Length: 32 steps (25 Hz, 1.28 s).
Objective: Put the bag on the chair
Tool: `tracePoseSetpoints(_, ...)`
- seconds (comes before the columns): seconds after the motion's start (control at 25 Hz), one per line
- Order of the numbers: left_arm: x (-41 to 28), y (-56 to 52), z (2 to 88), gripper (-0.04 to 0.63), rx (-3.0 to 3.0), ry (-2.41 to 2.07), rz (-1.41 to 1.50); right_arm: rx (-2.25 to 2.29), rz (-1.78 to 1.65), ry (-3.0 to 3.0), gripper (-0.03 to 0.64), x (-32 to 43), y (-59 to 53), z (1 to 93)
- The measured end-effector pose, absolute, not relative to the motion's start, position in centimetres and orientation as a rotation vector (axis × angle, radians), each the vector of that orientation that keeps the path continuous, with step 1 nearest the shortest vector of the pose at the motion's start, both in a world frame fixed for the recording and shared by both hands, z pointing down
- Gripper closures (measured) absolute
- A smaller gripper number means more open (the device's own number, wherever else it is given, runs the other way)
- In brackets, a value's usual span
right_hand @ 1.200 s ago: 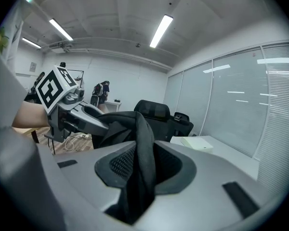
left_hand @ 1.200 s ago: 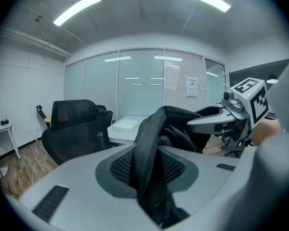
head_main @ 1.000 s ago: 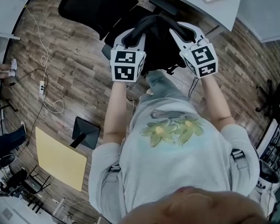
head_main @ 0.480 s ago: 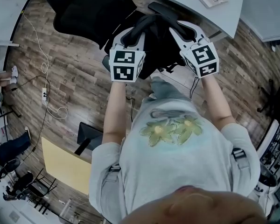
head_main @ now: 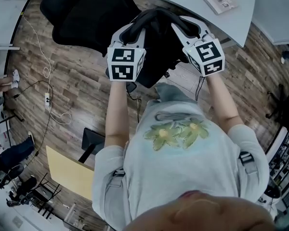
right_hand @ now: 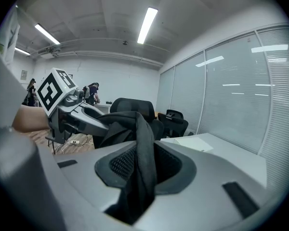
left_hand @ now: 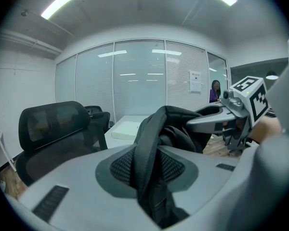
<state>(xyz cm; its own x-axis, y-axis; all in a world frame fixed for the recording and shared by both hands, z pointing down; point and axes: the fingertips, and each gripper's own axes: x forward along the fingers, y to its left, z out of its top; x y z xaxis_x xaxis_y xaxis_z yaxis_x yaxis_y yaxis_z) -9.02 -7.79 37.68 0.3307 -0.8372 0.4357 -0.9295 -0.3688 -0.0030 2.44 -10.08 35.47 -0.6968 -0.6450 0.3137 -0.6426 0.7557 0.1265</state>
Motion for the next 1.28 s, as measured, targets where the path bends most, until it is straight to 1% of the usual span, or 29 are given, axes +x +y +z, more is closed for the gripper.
tracePoseSetpoints(0.24, -9.4, -11.3, 38.1, 0.482, 2.326, -1.616, 0.573, 0.981, 0.019, -2.625, 0.512, 2.0, -13.7, 36.1)
tracePoseSetpoints(0.76, -10.2, -17.6, 42.3, 0.477, 2.298, -1.576, 0.659, 1.031, 0.164, -2.563, 0.512, 1.4, -19.5, 40.7)
tracePoseSetpoints(0.96, -10.4, -18.5, 45.6, 0.476, 2.304, -1.493, 0.685, 1.048, 0.247, -2.503, 0.511, 1.4, -19.9, 43.8)
tracePoseSetpoints(1.16, -10.1, -18.2, 51.0, 0.469, 2.268, -1.405, 0.734, 1.014, 0.344, -2.418, 0.507, 1.9, -19.2, 49.3)
tracePoseSetpoints(1.28, -10.0, -18.4, 52.0, 0.469, 2.303, -1.431, 0.729, 1.018, 0.314, -2.433, 0.506, 2.0, -19.1, 50.7)
